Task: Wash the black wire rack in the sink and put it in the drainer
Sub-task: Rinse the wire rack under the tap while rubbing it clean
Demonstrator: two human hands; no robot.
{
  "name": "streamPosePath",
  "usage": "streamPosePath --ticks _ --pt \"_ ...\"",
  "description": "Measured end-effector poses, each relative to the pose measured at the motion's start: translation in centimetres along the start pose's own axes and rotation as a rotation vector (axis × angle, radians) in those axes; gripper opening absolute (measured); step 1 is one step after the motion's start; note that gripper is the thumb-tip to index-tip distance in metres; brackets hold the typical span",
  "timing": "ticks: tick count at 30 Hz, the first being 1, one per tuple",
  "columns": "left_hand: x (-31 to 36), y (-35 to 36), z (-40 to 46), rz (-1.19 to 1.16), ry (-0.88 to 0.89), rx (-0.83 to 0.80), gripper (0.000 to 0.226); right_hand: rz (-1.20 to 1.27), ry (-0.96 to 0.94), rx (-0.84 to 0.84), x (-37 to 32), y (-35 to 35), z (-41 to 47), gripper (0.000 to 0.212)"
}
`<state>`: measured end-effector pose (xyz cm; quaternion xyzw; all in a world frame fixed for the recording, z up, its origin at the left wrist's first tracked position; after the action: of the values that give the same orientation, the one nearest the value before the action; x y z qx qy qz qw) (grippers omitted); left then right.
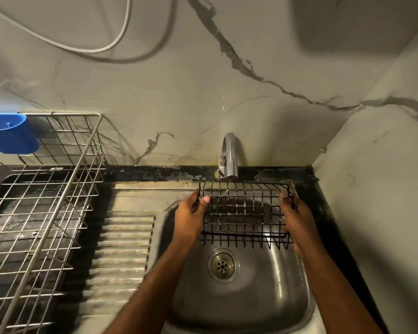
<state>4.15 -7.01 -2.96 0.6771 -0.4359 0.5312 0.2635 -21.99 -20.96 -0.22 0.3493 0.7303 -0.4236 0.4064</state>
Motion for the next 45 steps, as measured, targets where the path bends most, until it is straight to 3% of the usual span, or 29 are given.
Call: streamPosePath --ticks 5,8,13,17,23,31,42,45 --pt "0.6 -0.3 -0.7 0.014 0.028 0.013 0.062 0.002 0.021 0.004 0.4 0.0 0.0 0.043" --pt "1.1 0.0 -1.1 0.018 0.042 -0.014 0.057 0.030 0.025 0.033 0.7 -0.3 0.0 0.055" --pt "1.2 1.3 -1.1 0.080 0.042 -0.066 0.056 0.079 0.078 0.088 2.1 -1.4 -0.7 0.036" --pt "1.1 2.9 -0.8 0.117 0.039 -0.091 0.056 0.096 0.099 0.133 3.0 -2.8 -1.6 0.043" --pt "1.8 4.5 -0.2 0.171 0.085 -0.137 0.049 0.115 0.093 0.165 3.6 -4.3 -1.9 0.035" --pt "1.5 3.9 -0.2 0.164 0.070 -0.106 0.047 0.093 0.076 0.129 3.1 -3.6 -1.5 0.030" --pt "3.1 2.7 -0.5 0.186 0.082 -0.103 0.048 0.059 0.091 0.087 1.9 -2.5 -1.3 0.044" --pt "3.3 2.8 -0.5 0.181 0.077 -0.101 0.048 0.035 0.094 0.102 1.2 -2.7 -1.6 0.033"
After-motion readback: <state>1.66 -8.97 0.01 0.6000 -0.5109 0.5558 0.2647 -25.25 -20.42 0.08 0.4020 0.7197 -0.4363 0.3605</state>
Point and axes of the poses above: each hand's wrist, its own z-axis towards the middle knuckle, its own y-axis out of the palm, x = y × z, the point moved 9 cm from there along z, towards the middle knuckle, and after that the axes turned 11 degrees about -x, right-handed, at the moved point
